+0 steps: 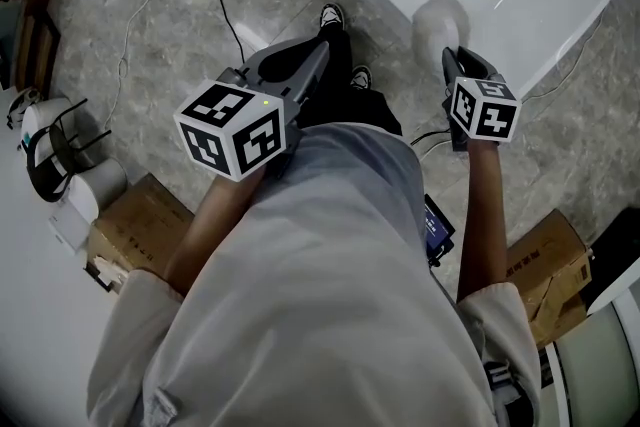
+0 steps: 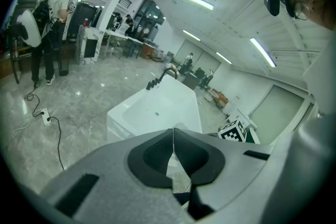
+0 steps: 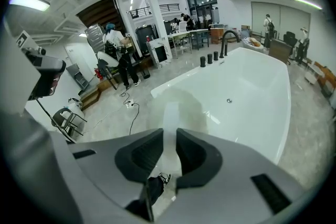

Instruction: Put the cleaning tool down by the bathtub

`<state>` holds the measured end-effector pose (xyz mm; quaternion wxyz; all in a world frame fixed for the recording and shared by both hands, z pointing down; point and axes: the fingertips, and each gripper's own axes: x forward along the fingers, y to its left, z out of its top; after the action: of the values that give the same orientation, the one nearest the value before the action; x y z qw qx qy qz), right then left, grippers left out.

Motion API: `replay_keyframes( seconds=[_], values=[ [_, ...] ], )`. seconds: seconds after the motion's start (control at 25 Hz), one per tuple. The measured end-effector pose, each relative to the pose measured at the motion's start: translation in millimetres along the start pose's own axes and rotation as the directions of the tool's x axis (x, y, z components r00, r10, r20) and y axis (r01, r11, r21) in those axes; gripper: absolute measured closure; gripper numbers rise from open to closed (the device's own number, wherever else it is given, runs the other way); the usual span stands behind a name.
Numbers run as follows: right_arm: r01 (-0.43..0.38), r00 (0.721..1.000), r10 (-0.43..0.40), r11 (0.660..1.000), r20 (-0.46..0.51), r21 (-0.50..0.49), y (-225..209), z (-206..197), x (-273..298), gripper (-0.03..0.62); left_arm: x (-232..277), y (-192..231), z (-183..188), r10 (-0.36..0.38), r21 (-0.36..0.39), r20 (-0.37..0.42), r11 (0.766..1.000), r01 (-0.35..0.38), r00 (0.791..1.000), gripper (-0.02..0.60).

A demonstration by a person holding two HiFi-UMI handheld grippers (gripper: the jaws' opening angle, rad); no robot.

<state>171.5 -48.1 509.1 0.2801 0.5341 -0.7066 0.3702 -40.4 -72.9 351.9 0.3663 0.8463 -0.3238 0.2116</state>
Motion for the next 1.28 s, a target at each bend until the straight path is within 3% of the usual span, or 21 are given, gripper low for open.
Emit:
replay_keyframes(
  seconds=[1.28],
  values=[
    [-0.017, 0.979, -0.018, 0.986, -0.203, -0.166, -25.7, -22.3, 66.2, 0.525, 16.8, 21.0, 21.9, 0.011, -0.043, -0.025, 0.999, -0.012, 1.0, 0.572]
  ],
)
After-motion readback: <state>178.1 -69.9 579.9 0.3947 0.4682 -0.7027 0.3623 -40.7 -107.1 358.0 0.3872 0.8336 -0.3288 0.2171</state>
